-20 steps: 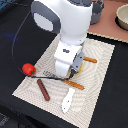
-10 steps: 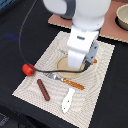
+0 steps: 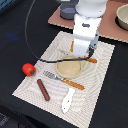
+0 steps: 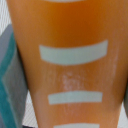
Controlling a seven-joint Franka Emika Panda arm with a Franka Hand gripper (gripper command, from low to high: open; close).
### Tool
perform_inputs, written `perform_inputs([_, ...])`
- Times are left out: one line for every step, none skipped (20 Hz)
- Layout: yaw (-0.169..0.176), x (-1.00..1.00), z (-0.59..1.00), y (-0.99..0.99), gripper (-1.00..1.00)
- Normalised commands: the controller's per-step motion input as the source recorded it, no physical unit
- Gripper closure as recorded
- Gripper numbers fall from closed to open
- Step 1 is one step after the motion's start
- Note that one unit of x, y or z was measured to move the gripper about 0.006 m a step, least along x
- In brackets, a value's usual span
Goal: Interact with the objects in diverse but meaningful ways.
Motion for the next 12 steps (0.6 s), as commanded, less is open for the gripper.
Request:
perform_inputs([0.061,-0.81,-0.38,0.54,1.0])
perform_inputs([0.06,-0.8,-0.39,0.54,1.0])
perform_inputs([0.057,-0.8,-0.38,0.55,1.0])
perform_inputs([0.051,-0.77,-0.36,0.57,1.0])
perform_inputs([0.046,-0.75,-0.35,0.58,1.0])
perform_inputs([0.041,-0.75,-0.33,0.59,1.0])
perform_inputs([0.039,-0.74,-0.33,0.59,1.0])
perform_inputs([0.038,-0.73,-0.33,0.59,1.0])
perform_inputs([0.04,-0.73,-0.33,0.58,1.0])
perform_inputs([0.041,-0.73,-0.33,0.58,1.0])
perform_inputs([0.042,-0.74,-0.32,0.57,1.0])
perform_inputs([0.044,-0.74,-0.3,0.56,1.0])
